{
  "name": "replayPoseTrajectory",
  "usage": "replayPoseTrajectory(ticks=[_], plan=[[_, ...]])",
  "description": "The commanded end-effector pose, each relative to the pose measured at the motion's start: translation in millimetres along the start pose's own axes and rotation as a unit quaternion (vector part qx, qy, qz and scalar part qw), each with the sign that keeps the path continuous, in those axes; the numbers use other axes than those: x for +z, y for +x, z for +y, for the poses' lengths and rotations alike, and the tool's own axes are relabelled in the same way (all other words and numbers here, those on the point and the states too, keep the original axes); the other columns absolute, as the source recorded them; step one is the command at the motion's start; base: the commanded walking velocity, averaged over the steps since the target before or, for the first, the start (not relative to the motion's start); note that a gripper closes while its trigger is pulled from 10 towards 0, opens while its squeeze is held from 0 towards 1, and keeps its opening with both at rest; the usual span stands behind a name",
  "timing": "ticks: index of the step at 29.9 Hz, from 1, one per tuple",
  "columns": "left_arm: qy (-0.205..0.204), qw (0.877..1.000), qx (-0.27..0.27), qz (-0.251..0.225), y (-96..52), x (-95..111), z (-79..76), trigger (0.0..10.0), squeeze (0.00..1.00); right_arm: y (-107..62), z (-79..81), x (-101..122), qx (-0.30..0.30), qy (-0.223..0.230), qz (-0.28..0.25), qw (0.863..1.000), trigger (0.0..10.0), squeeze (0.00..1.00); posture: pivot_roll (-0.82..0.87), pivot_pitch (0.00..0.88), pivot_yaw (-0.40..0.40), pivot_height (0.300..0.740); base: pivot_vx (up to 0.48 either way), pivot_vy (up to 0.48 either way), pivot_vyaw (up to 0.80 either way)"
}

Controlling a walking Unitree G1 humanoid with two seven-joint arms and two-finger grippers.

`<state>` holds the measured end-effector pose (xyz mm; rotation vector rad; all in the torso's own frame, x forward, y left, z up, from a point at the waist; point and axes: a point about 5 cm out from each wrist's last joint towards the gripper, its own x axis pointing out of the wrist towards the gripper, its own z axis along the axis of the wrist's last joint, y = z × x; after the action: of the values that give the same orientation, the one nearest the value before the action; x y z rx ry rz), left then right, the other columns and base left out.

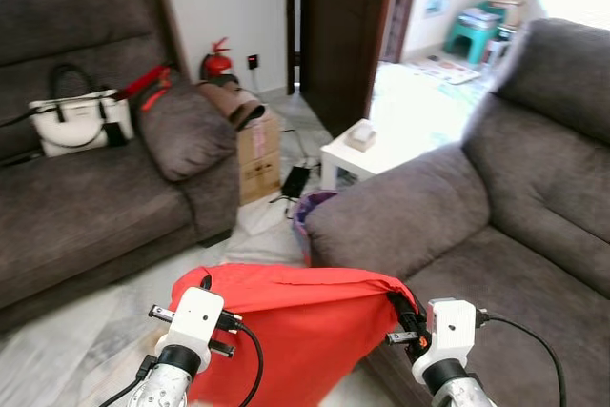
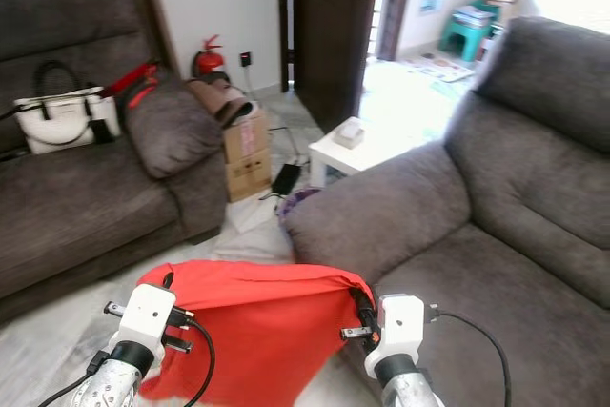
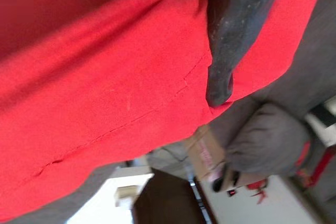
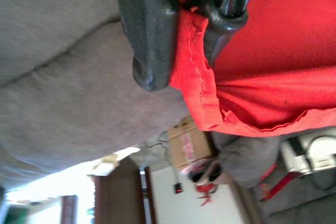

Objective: Move the pillow to the sofa from floor

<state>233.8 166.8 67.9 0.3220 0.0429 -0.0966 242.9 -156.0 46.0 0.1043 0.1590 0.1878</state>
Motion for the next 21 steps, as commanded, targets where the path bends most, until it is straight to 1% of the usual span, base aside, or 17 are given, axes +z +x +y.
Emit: replayPoseTrajectory(ticks=[1, 8, 9, 10, 11, 14, 18, 21], plan=[[0.018, 0.997, 0.071, -0.012, -5.5, 4, 36.1, 10.0, 0.0, -7.7, -38.9, 9, -0.108, 0.008, -0.018, 0.994, 10.0, 0.0, 0.02, 0.0, 0.038, 0.74, 0.0, 0.0, -0.74], [0.021, 0.998, 0.061, -0.004, -6.2, 1, 34.6, 10.0, 0.0, -8.5, -41.1, 6, -0.118, -0.008, -0.006, 0.993, 10.0, 0.0, 0.02, 0.0, 0.035, 0.74, 0.0, 0.0, -0.74], [0.031, 0.998, 0.056, -0.001, -6.1, -1, 34.4, 10.0, 0.0, -8.8, -41.2, 6, -0.119, -0.008, -0.005, 0.993, 10.0, 0.0, 0.02, 0.0, 0.036, 0.74, 0.0, 0.0, -0.74], [0.05, 0.998, 0.046, 0.007, -6.3, -5, 33.8, 10.0, 0.0, -9.4, -41.6, 5, -0.121, -0.007, -0.003, 0.993, 10.0, 0.0, 0.02, 0.0, 0.036, 0.74, 0.0, -0.48, -0.74], [0.054, 0.998, 0.044, 0.01, -6.6, -6, 33.8, 10.0, 0.0, -9.7, -41.8, 5, -0.121, -0.009, -0.001, 0.993, 10.0, 0.0, 0.01, 0.0, 0.039, 0.74, 0.0, -0.48, -0.74], [0.048, 0.998, 0.045, 0.014, -7.1, -8, 35.0, 10.0, 0.0, -10.3, -42.7, 4, -0.123, -0.012, 0.001, 0.992, 10.0, 0.0, 0.01, 0.0, 0.039, 0.74, 0.0, -0.48, -0.73], [0.041, 0.998, 0.041, 0.013, -6.2, -7, 35.6, 10.0, 0.0, -10.6, -43.8, 5, -0.126, -0.012, 0.001, 0.992, 10.0, 0.0, 0.01, 0.0, 0.038, 0.74, 0.0, 0.0, -0.73], [0.043, 0.998, 0.032, 0.015, -6.6, -8, 33.0, 10.0, 0.0, -10.7, -43.8, 5, -0.127, -0.013, 0.003, 0.992, 10.0, 0.0, 0.02, 0.0, 0.037, 0.74, 0.0, 0.0, -0.74]])
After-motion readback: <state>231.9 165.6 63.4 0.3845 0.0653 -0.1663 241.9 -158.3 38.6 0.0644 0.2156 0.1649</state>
